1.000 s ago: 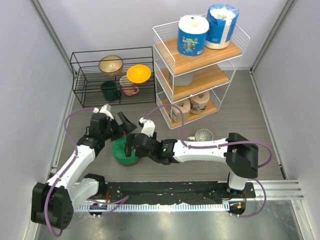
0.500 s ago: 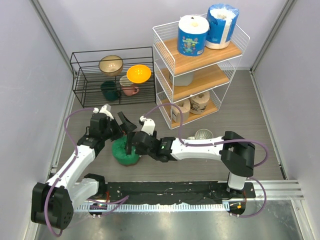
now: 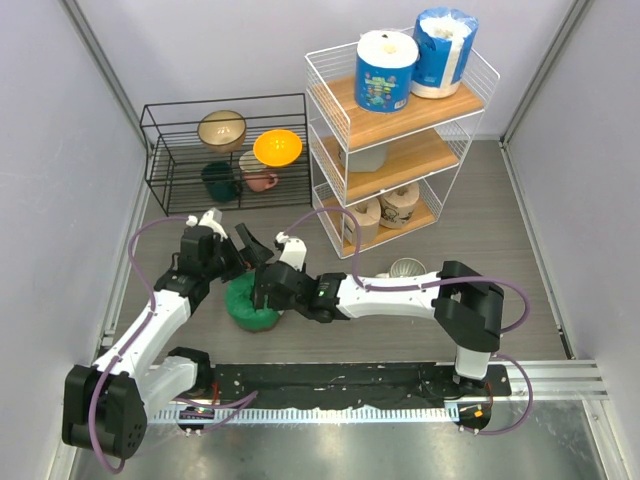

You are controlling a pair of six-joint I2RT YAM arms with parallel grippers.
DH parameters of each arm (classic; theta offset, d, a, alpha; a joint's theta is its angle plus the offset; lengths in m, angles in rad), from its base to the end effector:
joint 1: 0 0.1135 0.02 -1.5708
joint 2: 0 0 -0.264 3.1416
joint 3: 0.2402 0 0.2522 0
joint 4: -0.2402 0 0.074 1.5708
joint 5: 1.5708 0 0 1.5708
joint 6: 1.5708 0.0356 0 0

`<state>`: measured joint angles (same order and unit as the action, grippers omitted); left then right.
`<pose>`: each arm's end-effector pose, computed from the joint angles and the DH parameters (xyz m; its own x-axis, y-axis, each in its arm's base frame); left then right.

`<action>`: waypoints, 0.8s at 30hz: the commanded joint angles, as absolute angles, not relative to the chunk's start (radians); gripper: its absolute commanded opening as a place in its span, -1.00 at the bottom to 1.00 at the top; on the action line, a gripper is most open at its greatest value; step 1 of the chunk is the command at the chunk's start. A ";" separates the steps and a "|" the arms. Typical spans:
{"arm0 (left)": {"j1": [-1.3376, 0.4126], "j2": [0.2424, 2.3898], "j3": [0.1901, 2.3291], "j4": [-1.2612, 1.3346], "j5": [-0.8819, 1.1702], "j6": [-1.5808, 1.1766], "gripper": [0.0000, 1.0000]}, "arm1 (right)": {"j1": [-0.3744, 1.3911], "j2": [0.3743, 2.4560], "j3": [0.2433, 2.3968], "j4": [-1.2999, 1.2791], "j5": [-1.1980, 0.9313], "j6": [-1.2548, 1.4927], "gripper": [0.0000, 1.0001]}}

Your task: Place and organize the paper towels onto the shelf

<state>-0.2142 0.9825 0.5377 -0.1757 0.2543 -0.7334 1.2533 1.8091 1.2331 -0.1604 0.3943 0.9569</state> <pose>0.2020 -0.0531 0.2188 -0.6937 -0.5121 -0.5065 -0.0789 0.7530 -0.6533 0.1377 0.3754 0.2152 -0.7651 0.0891 -0.6377 -0.2827 0.8434 0.4570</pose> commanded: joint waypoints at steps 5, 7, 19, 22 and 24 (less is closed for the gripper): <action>-0.218 0.982 0.546 -0.143 0.273 -0.741 0.99 | 1.255 1.813 1.258 -0.203 0.377 0.928 0.00; -0.218 0.980 0.546 -0.143 0.273 -0.741 0.99 | 1.255 1.802 1.247 -0.201 0.380 0.928 -0.26; -0.218 0.980 0.549 -0.146 0.270 -0.739 0.99 | 1.240 1.545 1.148 -0.192 0.380 0.870 -0.39; -0.218 0.979 0.551 -0.146 0.270 -0.739 0.99 | 1.227 1.432 1.097 -0.221 0.387 0.876 -0.39; -0.218 0.980 0.548 -0.144 0.268 -0.739 0.99 | 1.226 1.336 1.078 -0.280 0.417 0.877 -0.39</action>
<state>-0.2142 0.9844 0.5377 -0.1757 0.2543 -0.7334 1.2385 1.5257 1.1000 -0.2554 0.3752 0.8810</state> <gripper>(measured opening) 0.996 0.419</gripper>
